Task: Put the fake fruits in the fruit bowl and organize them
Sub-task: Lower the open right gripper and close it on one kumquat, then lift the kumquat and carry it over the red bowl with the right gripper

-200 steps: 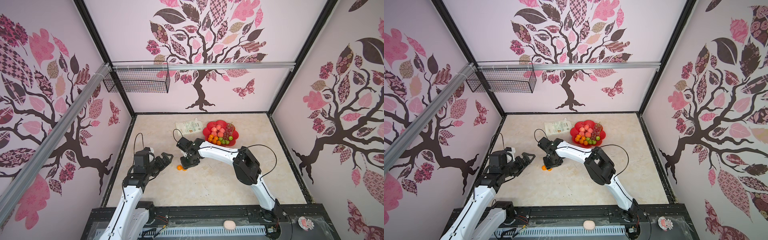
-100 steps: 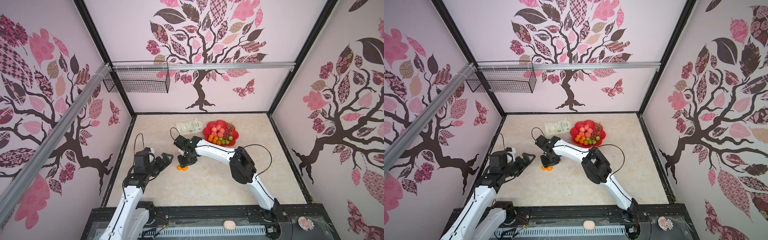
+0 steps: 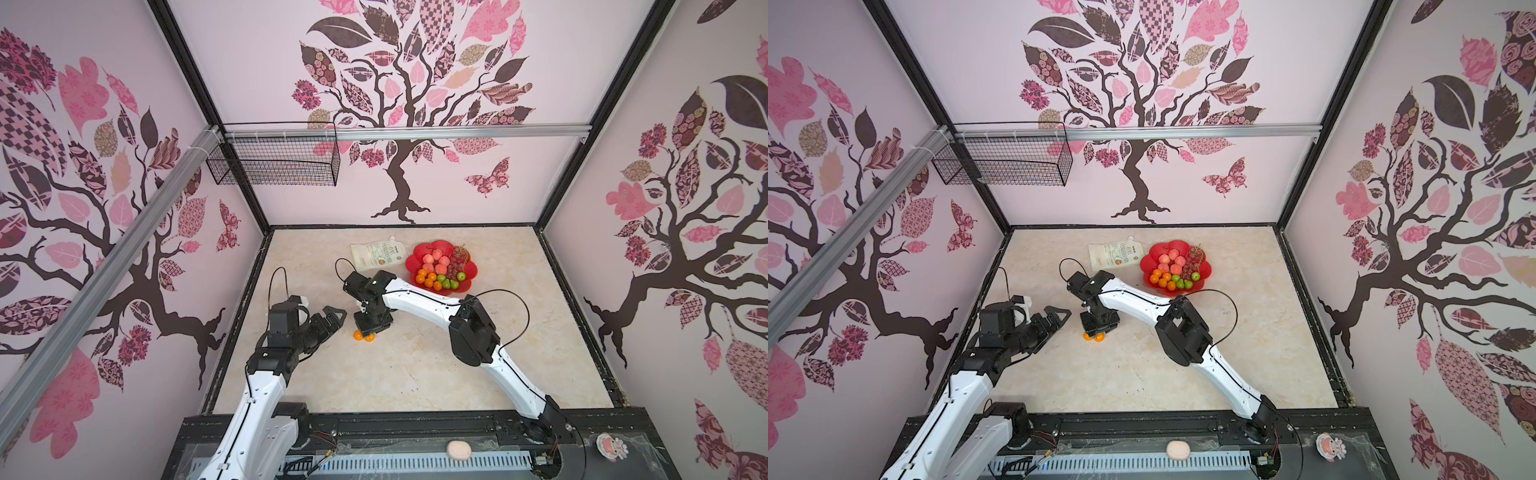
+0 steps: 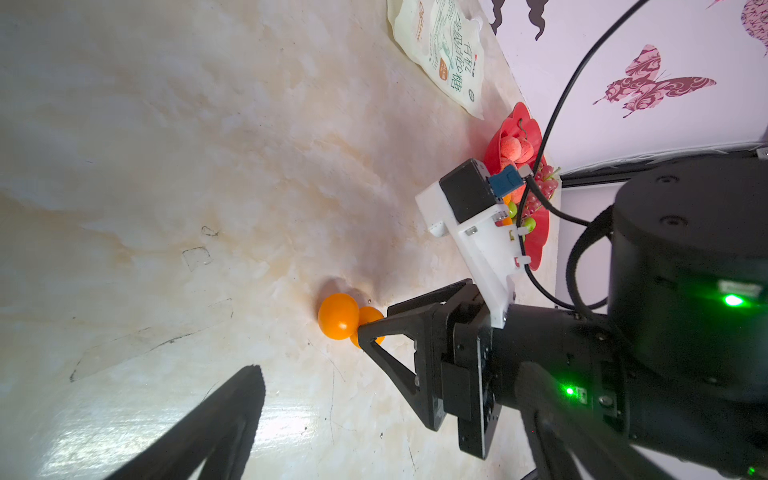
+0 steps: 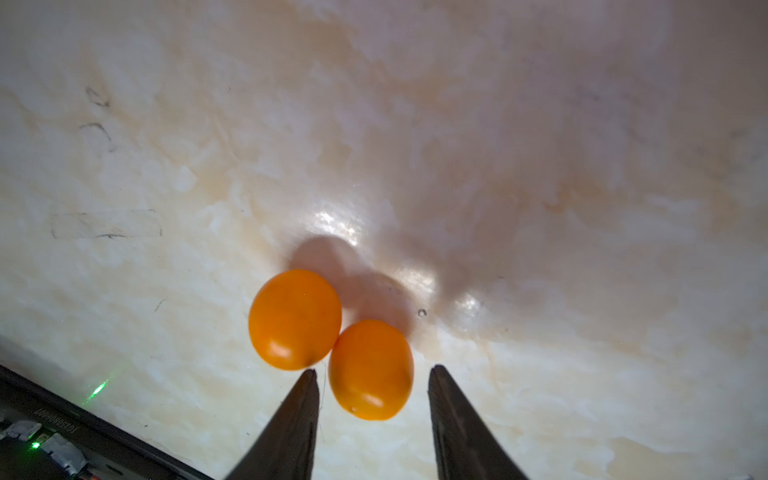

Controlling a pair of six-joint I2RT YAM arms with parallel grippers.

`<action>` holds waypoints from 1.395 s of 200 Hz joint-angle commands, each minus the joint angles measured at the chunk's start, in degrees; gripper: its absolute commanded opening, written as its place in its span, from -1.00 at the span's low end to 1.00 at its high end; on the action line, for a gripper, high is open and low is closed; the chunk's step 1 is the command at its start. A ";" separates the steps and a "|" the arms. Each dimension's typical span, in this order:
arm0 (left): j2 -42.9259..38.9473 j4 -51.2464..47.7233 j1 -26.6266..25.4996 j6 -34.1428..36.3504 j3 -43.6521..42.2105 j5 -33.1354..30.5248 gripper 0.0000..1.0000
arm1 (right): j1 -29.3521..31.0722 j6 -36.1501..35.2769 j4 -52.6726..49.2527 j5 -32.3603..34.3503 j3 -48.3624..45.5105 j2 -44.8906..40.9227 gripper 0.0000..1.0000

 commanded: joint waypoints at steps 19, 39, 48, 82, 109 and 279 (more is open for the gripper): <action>-0.20 1.01 0.43 1.10 -1.27 0.49 0.97 | 0.78 -0.48 -6.62 1.34 5.72 5.34 -0.07; -0.32 0.93 0.37 1.09 -1.33 0.49 0.96 | 0.86 -0.48 -7.77 1.59 7.20 6.18 -0.07; -0.40 0.95 0.37 1.10 -1.44 0.49 0.97 | 0.88 -0.40 -7.90 1.63 7.56 6.48 -0.07; -0.48 1.02 0.42 1.10 -1.53 0.54 0.97 | 0.88 -0.13 -8.25 1.76 8.40 7.05 -0.12; -0.50 1.17 0.38 1.19 -1.62 0.55 0.97 | 0.88 -0.05 -8.26 1.84 8.53 7.10 -0.16; 8.62 8.41 -5.47 4.79 5.83 1.78 0.96 | -5.35 2.23 1.01 -1.66 -7.66 -12.22 -0.26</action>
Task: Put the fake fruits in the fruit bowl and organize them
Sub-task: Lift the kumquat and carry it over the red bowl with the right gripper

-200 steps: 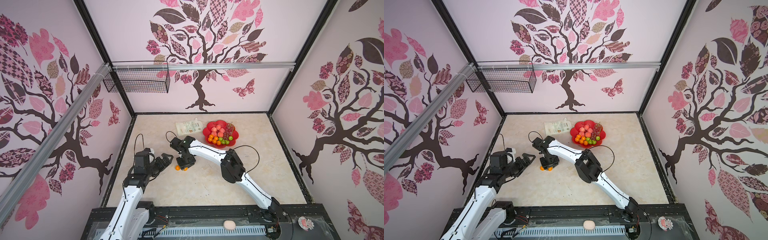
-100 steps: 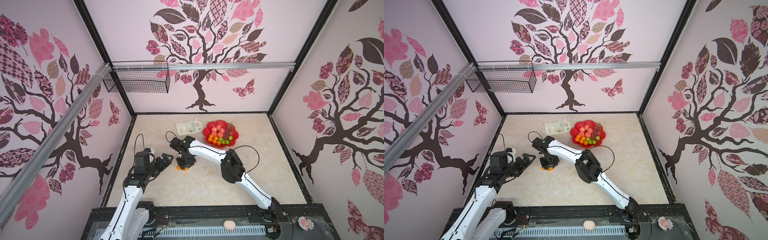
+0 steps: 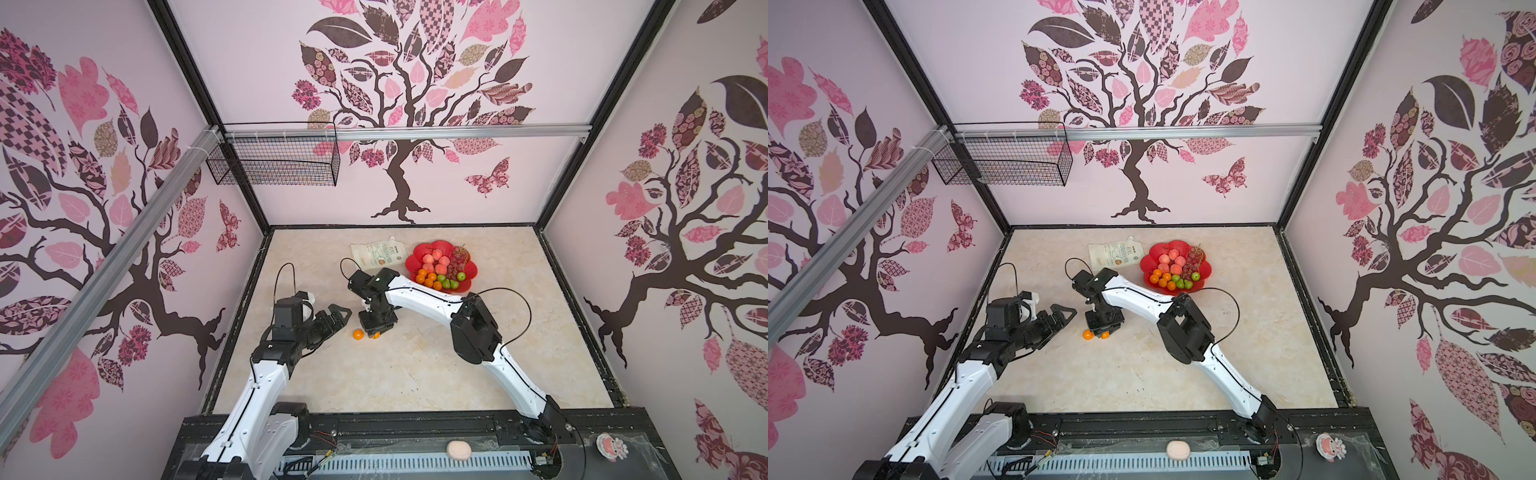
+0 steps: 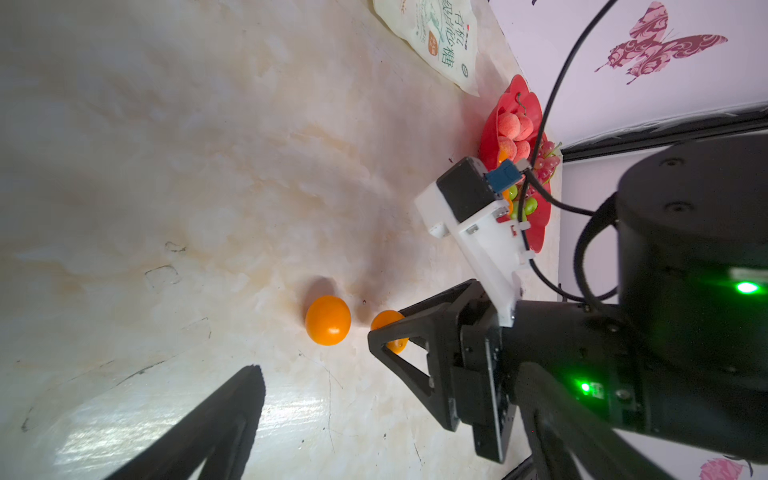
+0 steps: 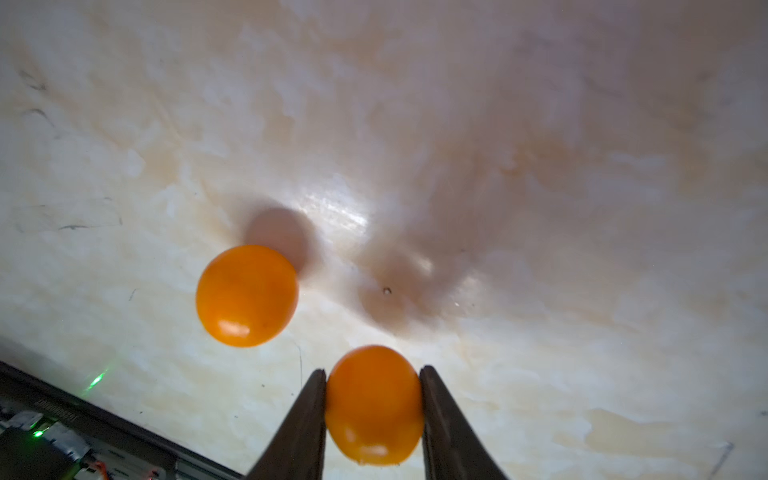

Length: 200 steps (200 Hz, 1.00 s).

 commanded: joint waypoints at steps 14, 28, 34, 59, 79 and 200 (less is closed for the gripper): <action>3.94 5.60 -5.82 1.44 5.51 -1.63 0.97 | -3.98 1.19 2.86 0.04 -5.63 -10.65 -0.26; 6.46 8.07 -7.99 0.58 6.40 -2.05 0.97 | -5.73 1.04 3.34 0.75 -7.78 -12.46 -0.26; 7.54 8.86 -9.02 0.40 6.94 -2.31 0.96 | -6.39 0.93 3.39 1.10 -8.43 -13.16 -0.26; 12.25 11.65 -12.34 -0.31 10.04 -3.60 0.97 | -9.83 0.00 3.03 1.85 -10.39 -15.20 -0.26; 16.00 13.73 -14.25 -0.98 12.64 -3.89 0.97 | -12.54 -0.78 2.69 2.79 -11.47 -16.64 -0.26; 36.26 15.64 -27.84 1.47 30.16 -4.28 0.96 | -27.26 -3.45 5.76 4.60 -18.10 -20.23 -0.26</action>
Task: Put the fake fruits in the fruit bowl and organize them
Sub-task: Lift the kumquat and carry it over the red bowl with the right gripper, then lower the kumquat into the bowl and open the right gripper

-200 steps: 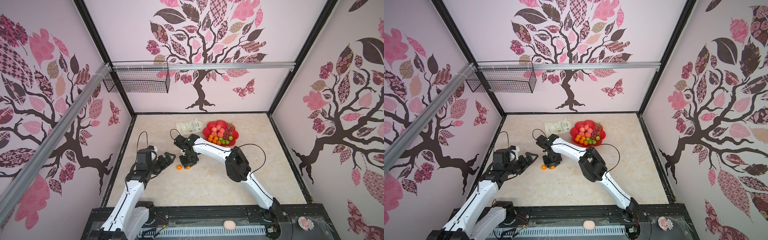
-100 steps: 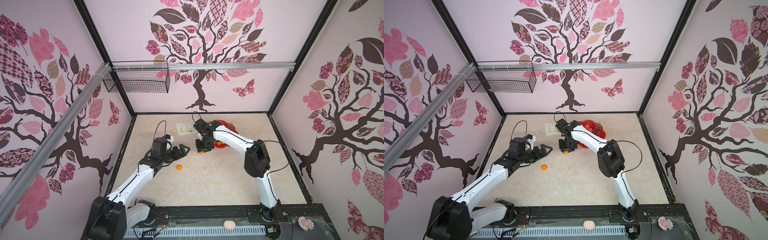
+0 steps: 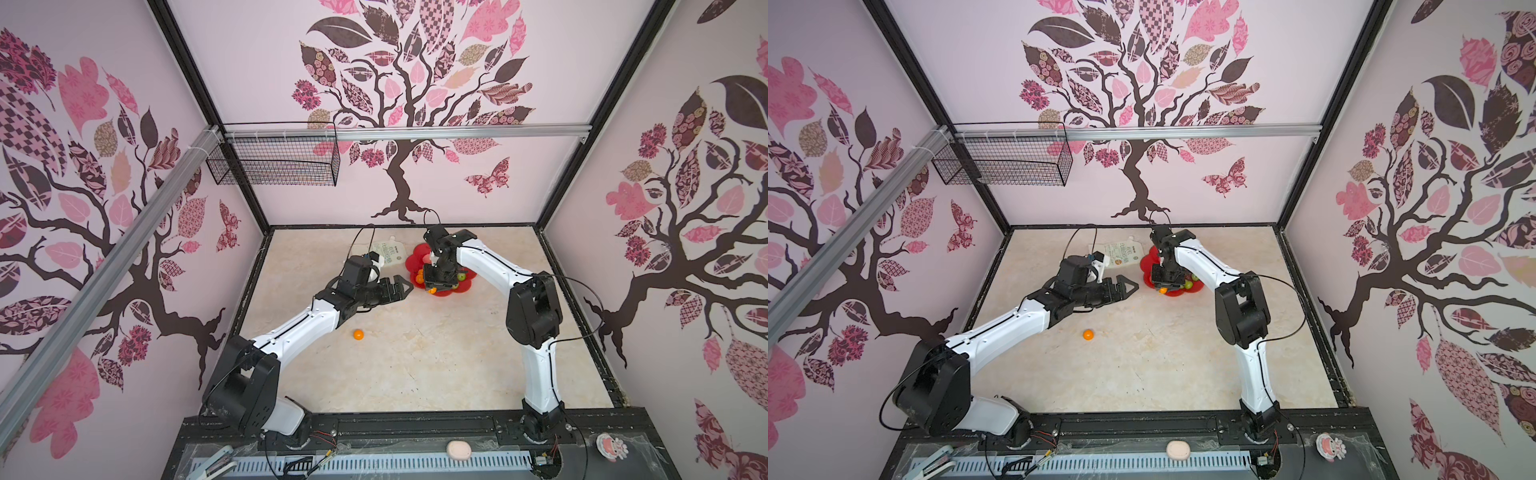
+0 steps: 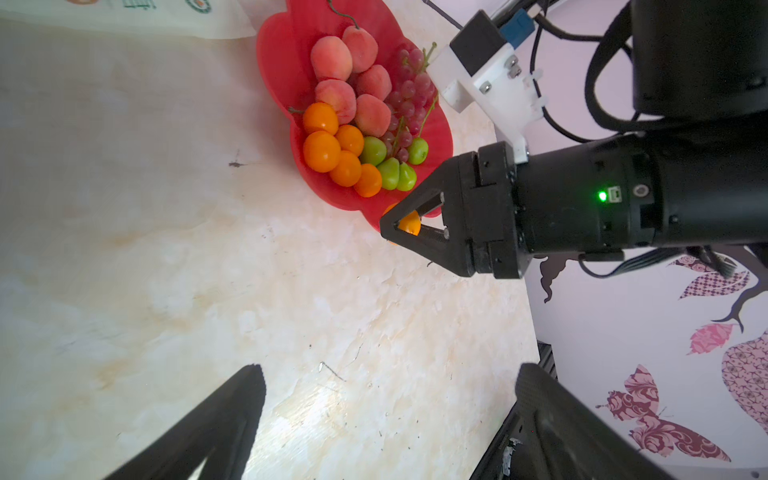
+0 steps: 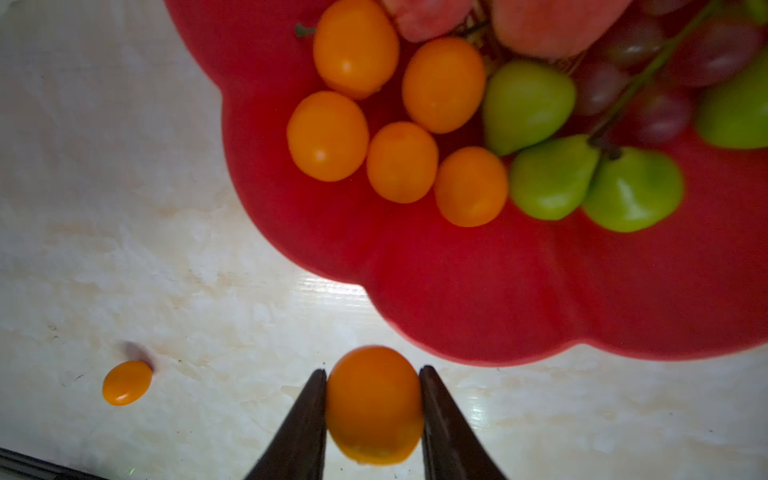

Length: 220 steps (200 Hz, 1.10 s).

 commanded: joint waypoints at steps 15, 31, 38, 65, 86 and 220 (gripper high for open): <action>3.73 1.03 -2.93 1.22 5.01 -0.20 0.97 | -2.41 -1.30 0.42 1.25 0.03 -2.97 -0.26; 4.80 1.37 -3.72 0.99 5.51 -0.13 0.97 | -3.02 -1.48 0.89 1.50 0.52 -1.83 -0.26; 5.20 1.57 -3.88 0.78 5.53 -0.15 0.96 | -3.11 -1.64 0.79 1.81 1.18 -1.16 -0.26; 5.95 1.82 -4.00 0.66 5.36 0.15 0.97 | -3.38 -2.07 0.20 1.85 3.67 1.84 -0.26; 5.87 1.59 -3.98 1.02 5.23 0.12 0.97 | -3.38 -2.18 -0.20 1.41 5.12 3.69 -0.26; 5.63 1.12 -3.99 1.00 4.39 0.05 0.97 | -3.38 -2.42 -0.14 -0.49 5.73 8.02 -0.18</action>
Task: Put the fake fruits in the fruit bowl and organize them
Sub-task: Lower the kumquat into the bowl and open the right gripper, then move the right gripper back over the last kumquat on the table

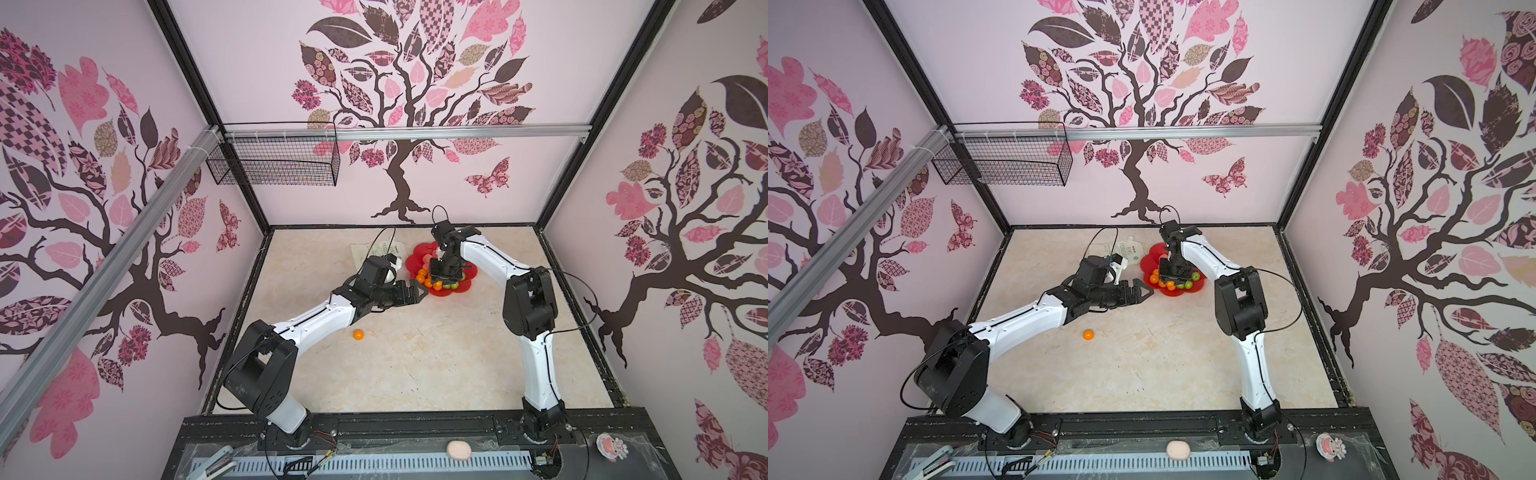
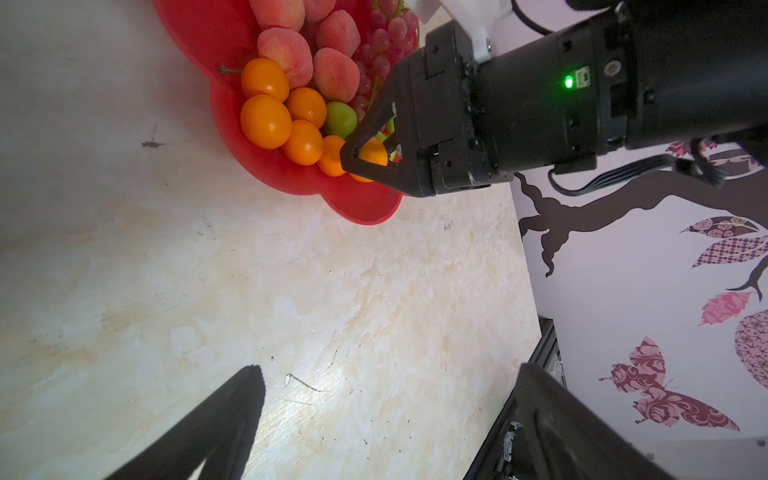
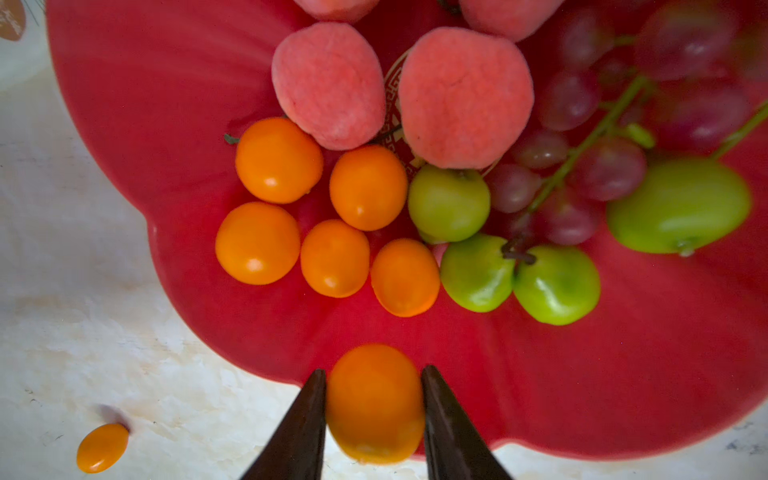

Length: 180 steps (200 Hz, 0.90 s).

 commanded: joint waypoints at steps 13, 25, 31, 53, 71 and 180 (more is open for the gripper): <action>0.07 0.48 -0.04 0.84 1.05 0.00 0.97 | -0.06 -0.82 -0.99 -0.97 1.10 2.95 -0.18; -0.03 0.44 -0.07 0.83 0.89 0.09 0.96 | -0.06 -0.79 -1.05 -1.09 1.05 2.97 -0.18; -0.08 0.44 -0.06 0.84 0.94 0.09 0.97 | -0.06 -0.83 -1.14 -1.15 1.05 2.90 -0.17; -0.15 0.28 -0.05 0.90 0.90 0.08 0.97 | -0.07 -0.80 -1.26 -0.81 1.48 2.57 -0.17; -0.77 -0.39 -0.09 1.31 0.95 -0.40 0.97 | -0.06 -0.74 -1.67 -0.20 2.10 1.72 -0.15; -18.59 -7.05 5.65 2.12 -8.31 -7.54 0.96 | 6.96 -0.68 7.72 4.59 -8.99 -13.99 -0.06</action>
